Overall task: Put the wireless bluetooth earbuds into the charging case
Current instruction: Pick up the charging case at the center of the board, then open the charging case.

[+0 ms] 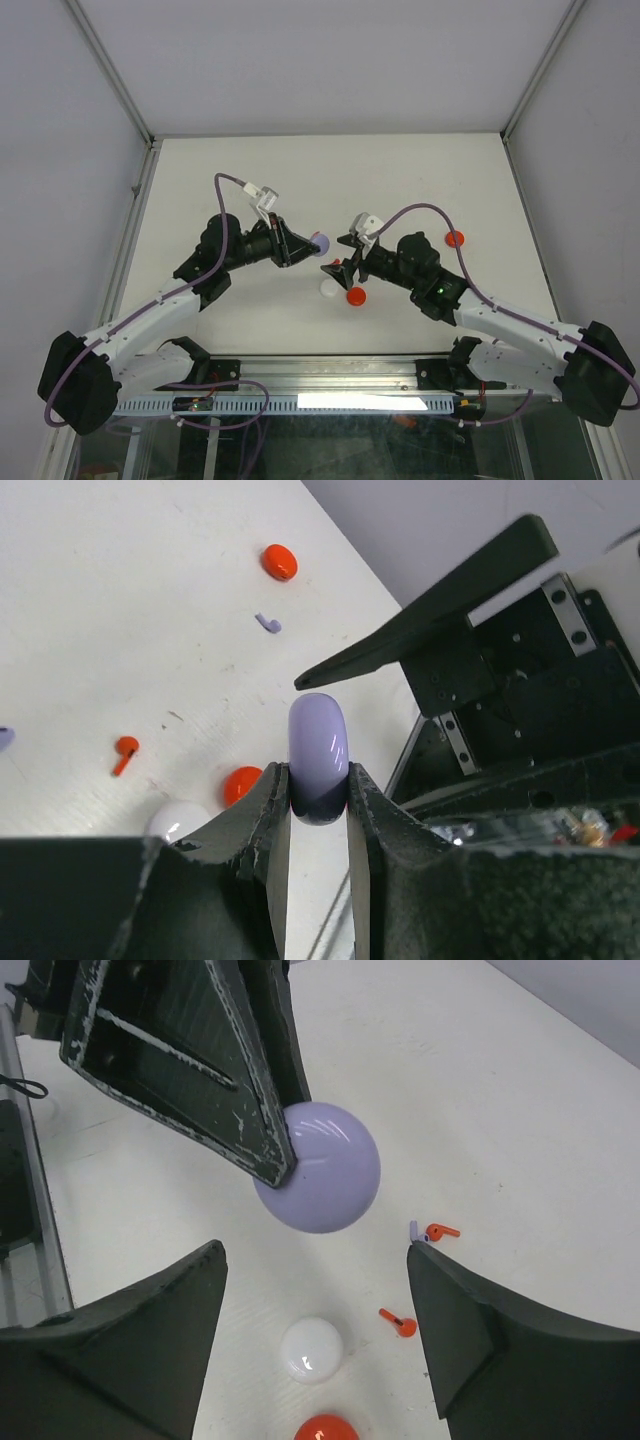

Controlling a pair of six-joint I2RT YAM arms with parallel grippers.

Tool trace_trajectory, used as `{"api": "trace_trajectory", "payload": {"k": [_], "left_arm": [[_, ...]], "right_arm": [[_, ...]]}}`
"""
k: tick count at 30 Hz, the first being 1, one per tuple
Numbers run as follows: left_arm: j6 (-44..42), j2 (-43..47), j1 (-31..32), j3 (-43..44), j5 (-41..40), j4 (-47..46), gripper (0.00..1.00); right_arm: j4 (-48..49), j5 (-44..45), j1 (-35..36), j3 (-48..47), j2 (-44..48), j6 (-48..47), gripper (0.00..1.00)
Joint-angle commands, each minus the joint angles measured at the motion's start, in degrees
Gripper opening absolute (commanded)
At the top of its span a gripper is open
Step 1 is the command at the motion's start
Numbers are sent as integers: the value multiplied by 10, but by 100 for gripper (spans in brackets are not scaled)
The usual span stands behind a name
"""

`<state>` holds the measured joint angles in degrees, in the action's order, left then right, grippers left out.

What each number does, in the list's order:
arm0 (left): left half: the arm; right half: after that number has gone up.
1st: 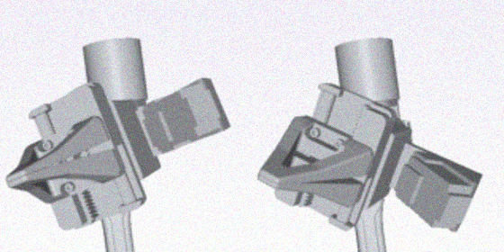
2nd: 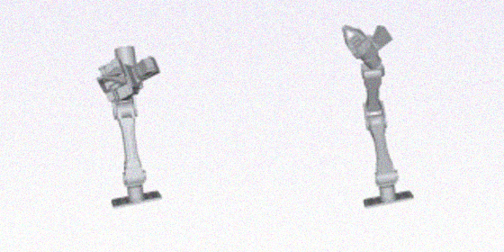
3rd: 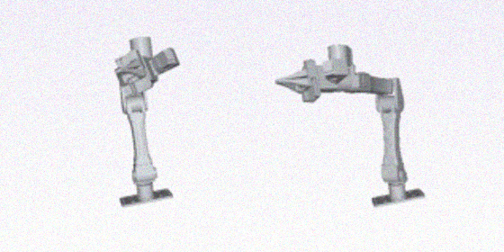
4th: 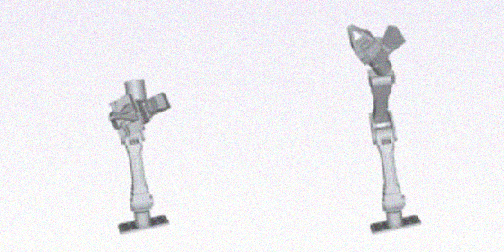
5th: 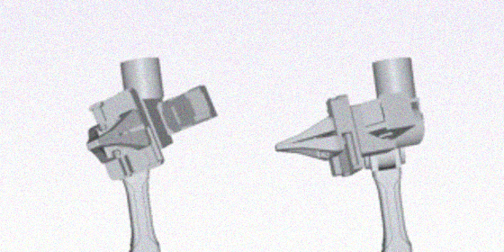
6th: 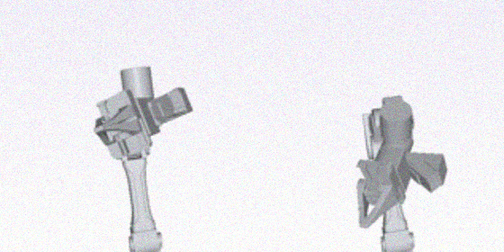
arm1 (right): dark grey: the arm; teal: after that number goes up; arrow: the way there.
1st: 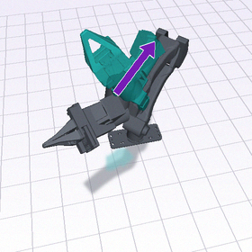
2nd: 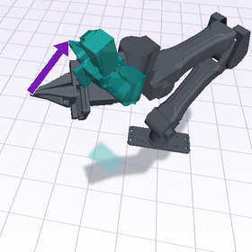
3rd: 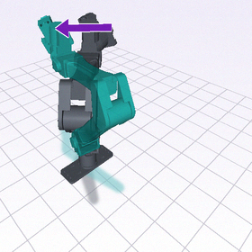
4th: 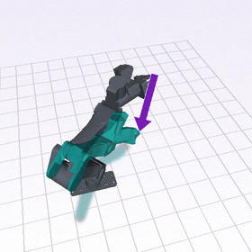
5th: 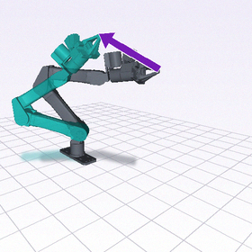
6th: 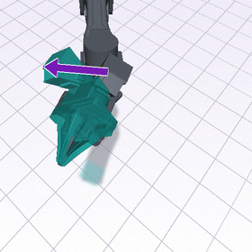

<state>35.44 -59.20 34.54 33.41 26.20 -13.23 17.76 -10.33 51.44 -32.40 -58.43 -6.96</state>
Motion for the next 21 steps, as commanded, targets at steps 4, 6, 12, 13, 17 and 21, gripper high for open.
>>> {"api": "trace_trajectory", "payload": {"k": [4,6,12,13,17,21], "left_arm": [[-188,14,4,87,110,82,0],[-220,13,4,95,144,94,0],[-338,1,4,140,216,183,0],[-353,-4,4,149,224,202,0],[-396,-11,5,167,245,234,0],[-431,-16,5,188,255,266,0]], "right_arm": [[-18,-172,-57,-18,51,29,76],[-10,-204,-68,-17,55,39,75],[-8,-294,-96,-35,43,54,72],[-7,-305,-98,-37,40,56,72],[2,-332,-99,-47,24,64,67],[13,-348,-99,-54,10,74,63]]}}
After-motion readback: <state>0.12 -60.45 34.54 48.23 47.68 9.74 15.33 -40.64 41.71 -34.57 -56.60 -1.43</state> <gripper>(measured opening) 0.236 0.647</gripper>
